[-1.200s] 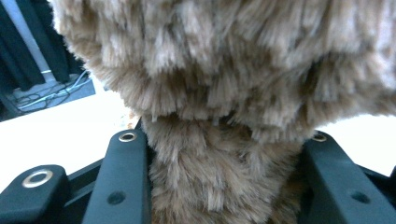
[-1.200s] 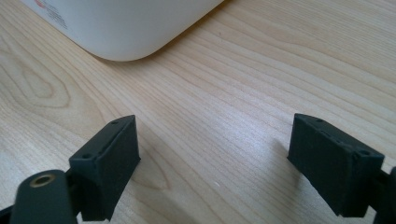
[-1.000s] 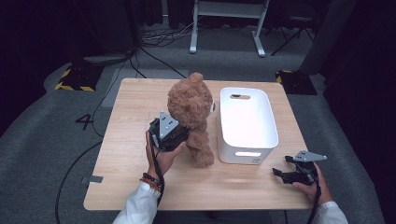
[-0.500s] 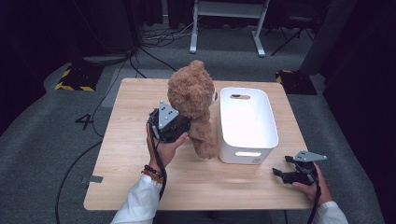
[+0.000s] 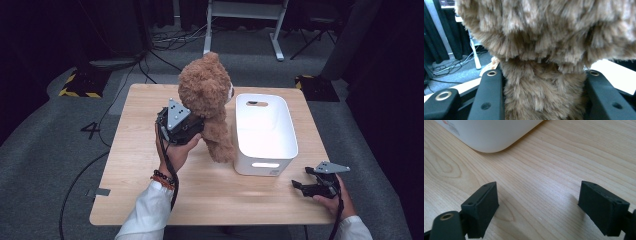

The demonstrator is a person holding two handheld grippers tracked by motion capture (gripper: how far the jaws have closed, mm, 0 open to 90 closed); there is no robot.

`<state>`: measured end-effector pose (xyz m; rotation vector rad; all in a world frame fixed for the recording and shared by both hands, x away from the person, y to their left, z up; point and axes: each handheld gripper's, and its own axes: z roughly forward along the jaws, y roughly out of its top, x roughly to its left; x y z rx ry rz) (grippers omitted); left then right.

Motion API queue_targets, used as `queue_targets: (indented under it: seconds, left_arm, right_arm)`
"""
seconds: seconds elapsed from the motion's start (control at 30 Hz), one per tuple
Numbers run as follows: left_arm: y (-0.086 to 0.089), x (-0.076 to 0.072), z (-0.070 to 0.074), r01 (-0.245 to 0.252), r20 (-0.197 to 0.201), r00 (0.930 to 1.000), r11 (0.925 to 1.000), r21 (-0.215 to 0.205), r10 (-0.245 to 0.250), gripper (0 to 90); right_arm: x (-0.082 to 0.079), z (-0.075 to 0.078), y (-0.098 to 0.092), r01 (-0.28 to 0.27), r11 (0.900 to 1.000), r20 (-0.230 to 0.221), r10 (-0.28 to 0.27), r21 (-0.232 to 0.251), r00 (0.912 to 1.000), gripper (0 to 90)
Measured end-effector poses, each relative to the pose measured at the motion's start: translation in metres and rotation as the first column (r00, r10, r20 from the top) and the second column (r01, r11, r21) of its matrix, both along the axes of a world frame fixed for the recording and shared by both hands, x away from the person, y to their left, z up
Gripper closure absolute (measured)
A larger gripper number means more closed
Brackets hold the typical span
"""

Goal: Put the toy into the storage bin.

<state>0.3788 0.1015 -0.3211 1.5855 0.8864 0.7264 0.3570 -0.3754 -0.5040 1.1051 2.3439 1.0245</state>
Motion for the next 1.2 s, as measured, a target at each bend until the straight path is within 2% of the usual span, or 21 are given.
queue_targets:
  seconds: [0.2, 0.37, 0.7, 1.07, 1.2]
  left_arm:
    - [0.000, 0.000, 0.010, 0.009, 0.013, 0.9999, 0.9999, 0.013, -0.010, 55.4]
    - [0.002, 0.001, 0.016, -0.001, 0.024, 0.9997, 1.0000, 0.002, 0.001, 55.4]
    - [0.001, 0.005, 0.033, 0.015, 0.040, 0.9991, 0.9999, -0.006, -0.015, 55.3]
    - [-0.009, 0.003, 0.054, 0.030, 0.081, 0.9963, 0.9995, -0.006, -0.029, 55.2]
    - [-0.015, 0.003, 0.060, 0.043, 0.097, 0.9944, 0.9989, -0.021, -0.040, 55.2]
  right_arm:
    - [0.000, 0.000, 0.000, 0.000, 1.000, 0.000, 0.000, 0.000, 1.0000, 16.2]
    - [0.000, 0.000, 0.000, 0.000, 1.000, 0.000, 0.000, 0.000, 1.0000, 16.2]
    - [0.000, 0.000, 0.000, -0.001, 1.000, 0.000, 0.001, 0.001, 1.0000, 16.2]
    - [0.000, 0.000, 0.000, -0.001, 1.000, 0.001, 0.001, 0.000, 1.0000, 16.2]
    - [0.000, 0.000, 0.000, 0.000, 1.000, 0.000, 0.000, 0.000, 1.0000, 16.2]
